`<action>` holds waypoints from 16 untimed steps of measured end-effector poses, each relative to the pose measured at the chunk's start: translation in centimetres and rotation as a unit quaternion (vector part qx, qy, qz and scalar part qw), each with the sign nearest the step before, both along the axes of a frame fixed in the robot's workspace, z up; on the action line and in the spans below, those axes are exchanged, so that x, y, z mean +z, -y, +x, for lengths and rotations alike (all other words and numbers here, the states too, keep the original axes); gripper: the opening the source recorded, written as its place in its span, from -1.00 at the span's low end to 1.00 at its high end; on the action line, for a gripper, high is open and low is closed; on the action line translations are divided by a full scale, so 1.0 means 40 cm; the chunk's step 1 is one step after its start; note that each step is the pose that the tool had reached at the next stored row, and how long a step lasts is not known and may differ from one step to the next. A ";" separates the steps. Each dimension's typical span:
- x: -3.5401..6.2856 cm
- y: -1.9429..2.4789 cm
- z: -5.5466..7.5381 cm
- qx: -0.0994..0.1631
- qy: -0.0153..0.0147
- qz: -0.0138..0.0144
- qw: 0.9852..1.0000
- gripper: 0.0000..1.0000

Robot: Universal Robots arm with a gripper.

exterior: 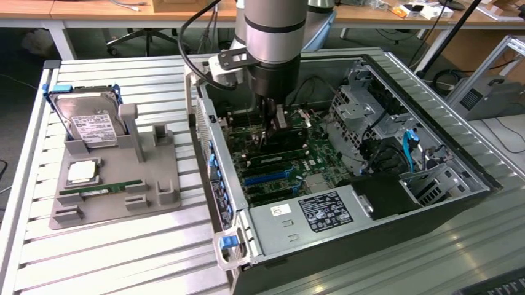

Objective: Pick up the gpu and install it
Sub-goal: 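Insert the gpu into the slot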

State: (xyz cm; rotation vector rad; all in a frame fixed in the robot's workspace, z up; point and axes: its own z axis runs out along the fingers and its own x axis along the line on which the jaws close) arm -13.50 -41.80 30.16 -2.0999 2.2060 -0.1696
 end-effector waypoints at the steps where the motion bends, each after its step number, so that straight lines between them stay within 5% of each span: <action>1: 0.000 0.000 0.000 0.000 0.000 0.000 1.000 -0.47; 16: -0.014 0.002 -0.017 0.000 0.000 0.000 1.000 -0.47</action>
